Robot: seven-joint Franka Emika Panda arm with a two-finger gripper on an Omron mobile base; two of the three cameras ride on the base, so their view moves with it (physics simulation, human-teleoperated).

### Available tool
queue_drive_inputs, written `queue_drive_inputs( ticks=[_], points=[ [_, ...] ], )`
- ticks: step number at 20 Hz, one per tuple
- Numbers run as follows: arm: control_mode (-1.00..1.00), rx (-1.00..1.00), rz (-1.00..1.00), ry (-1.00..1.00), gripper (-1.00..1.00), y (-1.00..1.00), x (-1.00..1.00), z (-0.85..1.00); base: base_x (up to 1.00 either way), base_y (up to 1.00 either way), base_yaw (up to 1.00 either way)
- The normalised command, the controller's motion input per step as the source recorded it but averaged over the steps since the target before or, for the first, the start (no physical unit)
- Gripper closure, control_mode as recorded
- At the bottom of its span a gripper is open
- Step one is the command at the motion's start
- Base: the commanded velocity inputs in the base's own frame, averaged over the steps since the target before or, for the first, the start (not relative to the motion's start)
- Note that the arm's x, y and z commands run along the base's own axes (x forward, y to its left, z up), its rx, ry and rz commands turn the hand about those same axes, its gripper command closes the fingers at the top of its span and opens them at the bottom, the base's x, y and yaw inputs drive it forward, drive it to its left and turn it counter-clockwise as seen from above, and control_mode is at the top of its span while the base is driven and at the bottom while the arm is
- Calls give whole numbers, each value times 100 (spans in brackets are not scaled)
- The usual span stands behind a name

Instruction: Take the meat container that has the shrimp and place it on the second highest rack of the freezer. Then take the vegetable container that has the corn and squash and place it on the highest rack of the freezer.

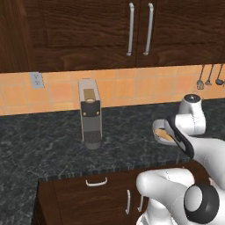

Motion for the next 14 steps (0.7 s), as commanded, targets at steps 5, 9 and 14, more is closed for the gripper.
queue_drive_inputs(
  ticks=[5, 9, 14],
  points=[
    [-100, 1, 0, 5, -100, 1, 20, -39, 0, 0, 0],
    [-100, 2, 0, 4, -100, 0, 52, -18, 0, 0, 0],
    [-100, 4, 0, 3, -100, -7, 35, -10, 0, 0, 0]
  ],
)
